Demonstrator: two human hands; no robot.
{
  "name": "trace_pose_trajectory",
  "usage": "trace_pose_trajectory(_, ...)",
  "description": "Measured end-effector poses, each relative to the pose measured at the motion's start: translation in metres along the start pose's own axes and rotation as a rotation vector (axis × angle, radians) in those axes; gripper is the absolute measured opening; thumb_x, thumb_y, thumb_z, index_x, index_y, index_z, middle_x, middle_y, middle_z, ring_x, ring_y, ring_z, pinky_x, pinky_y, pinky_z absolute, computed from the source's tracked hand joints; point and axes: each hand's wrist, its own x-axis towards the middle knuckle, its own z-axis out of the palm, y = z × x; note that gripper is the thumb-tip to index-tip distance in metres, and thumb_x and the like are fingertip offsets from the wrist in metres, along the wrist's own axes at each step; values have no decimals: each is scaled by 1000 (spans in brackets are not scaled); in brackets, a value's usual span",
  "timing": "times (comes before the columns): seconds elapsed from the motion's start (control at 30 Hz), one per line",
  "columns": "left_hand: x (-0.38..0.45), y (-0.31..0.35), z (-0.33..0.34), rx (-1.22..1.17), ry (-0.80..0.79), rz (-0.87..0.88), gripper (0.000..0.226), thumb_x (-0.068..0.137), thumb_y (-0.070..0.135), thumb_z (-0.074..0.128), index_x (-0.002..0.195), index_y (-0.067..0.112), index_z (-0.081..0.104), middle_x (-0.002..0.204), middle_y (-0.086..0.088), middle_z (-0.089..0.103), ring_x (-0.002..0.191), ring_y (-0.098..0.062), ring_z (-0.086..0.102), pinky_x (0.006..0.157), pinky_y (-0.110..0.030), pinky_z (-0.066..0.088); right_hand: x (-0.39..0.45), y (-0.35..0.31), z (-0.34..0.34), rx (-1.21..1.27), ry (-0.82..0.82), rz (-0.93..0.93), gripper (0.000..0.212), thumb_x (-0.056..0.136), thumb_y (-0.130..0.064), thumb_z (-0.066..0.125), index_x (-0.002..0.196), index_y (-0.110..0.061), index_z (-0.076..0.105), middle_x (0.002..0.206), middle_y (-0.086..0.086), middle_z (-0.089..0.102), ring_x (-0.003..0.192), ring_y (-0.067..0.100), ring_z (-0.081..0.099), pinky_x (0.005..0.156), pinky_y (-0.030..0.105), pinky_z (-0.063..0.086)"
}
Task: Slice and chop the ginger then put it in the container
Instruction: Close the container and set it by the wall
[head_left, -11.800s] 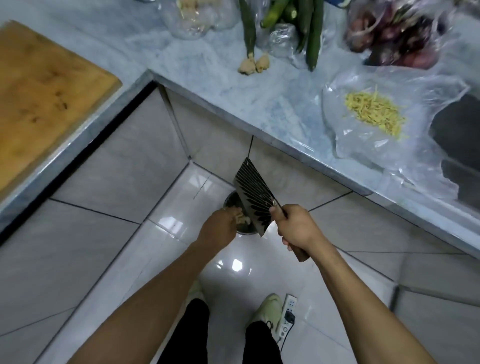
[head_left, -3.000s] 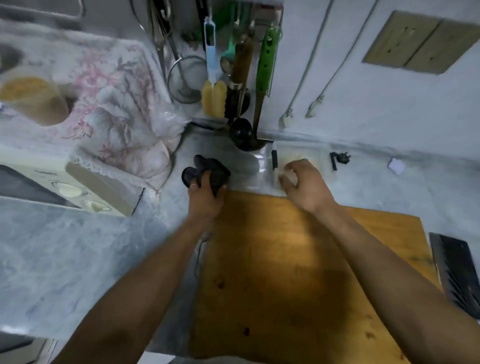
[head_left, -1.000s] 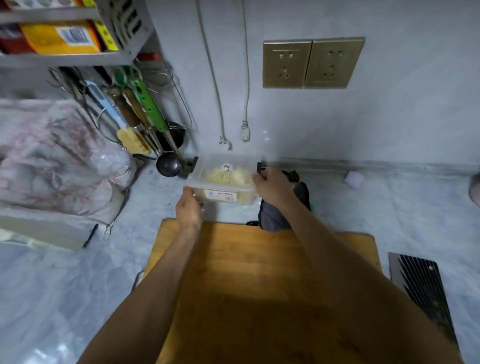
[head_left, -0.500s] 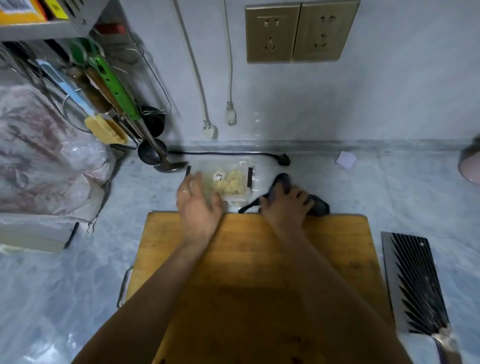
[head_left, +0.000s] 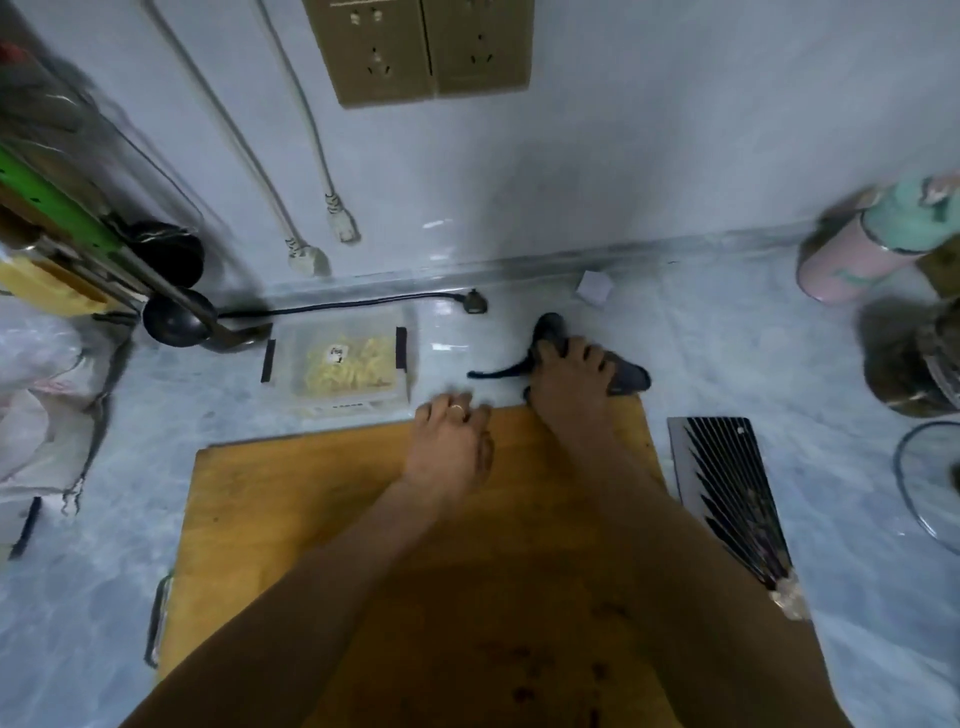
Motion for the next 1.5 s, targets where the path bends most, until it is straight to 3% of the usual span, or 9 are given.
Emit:
trace_pose_trajectory(0.13, -16, -9, 21, -53, 0, -35, 54, 101, 41, 33, 153, 26, 28, 152, -12, 32, 137, -28, 30, 111, -42, 32, 2, 15, -3, 18, -165, -368, 42, 107, -35, 39, 147, -29, 49, 147, 14, 43, 131, 39, 39, 110, 49, 28)
trace_pose_trajectory(0.3, -50, -30, 30, -116, -29, -47, 63, 97, 54, 16, 154, 29, 27, 163, -5, 17, 145, -28, 23, 112, -47, 33, 27, 87, -11, -84, -104, 156, 45, 107, -33, 37, 151, -22, 36, 146, 23, 35, 129, 45, 37, 108, 54, 31)
trace_pose_trajectory(0.43, -57, -22, 28, -244, -19, -106, 57, 100, 50, 30, 152, 29, 33, 164, 2, 14, 148, -22, 17, 117, -46, 28, 2, 27, -8, -47, -111, 8, 49, 105, -26, 41, 152, -19, 33, 146, 23, 36, 129, 43, 37, 109, 53, 30)
trace_pose_trajectory(0.67, -75, -26, -7, -791, 120, -206, 29, 95, 15, 61, 120, 30, 66, 127, 8, 58, 117, -17, 56, 107, -37, 44, -19, -6, -53, 781, -182, -125, 42, 105, -23, 51, 147, -15, 48, 136, 18, 55, 125, 33, 52, 99, 32, 40)
trace_pose_trajectory(0.87, -122, -31, -49, -1126, 135, -269, 76, 78, 51, 71, 146, 44, 38, 146, 19, 38, 131, 0, 37, 108, -27, 36, -98, -67, -94, 1266, -373, 179, 39, 106, -32, 49, 135, -7, 43, 120, 11, 59, 86, 7, 57, 57, 7, 46)
trace_pose_trajectory(0.97, -150, -32, -63, -1387, 111, -272, 73, 81, 43, 66, 143, 47, 29, 133, 33, 41, 111, 24, 45, 92, -10, 43, -138, -104, -96, 1521, -508, 318, 29, 107, -25, 48, 124, -3, 55, 108, 16, 65, 84, 17, 63, 63, 19, 55)
trace_pose_trajectory(1.17, -198, -74, -50, -1518, 285, -385, 38, 92, 12, 67, 123, 31, 57, 109, 11, 68, 95, -3, 66, 75, -16, 52, -189, -154, -79, 1143, -545, 134, 27, 106, -24, 51, 103, -4, 68, 116, 25, 67, 109, 43, 62, 99, 52, 51)
trace_pose_trajectory(1.37, -228, -170, -36, -1547, 486, -646, 26, 94, -4, 60, 112, 14, 64, 94, -15, 68, 67, -24, 64, 51, -27, 50, -195, -189, -75, 1044, -566, 163, 30, 102, -37, 57, 100, -11, 73, 109, 17, 73, 92, 28, 70, 84, 38, 55)
trace_pose_trajectory(1.5, -214, -244, -39, -1270, 565, -657, 25, 86, 16, 70, 109, 24, 68, 97, -4, 71, 85, -28, 67, 68, -31, 49, -194, -216, -78, 1041, -484, 191, 30, 103, -31, 55, 99, -7, 73, 96, 13, 74, 88, 25, 70, 86, 41, 56)
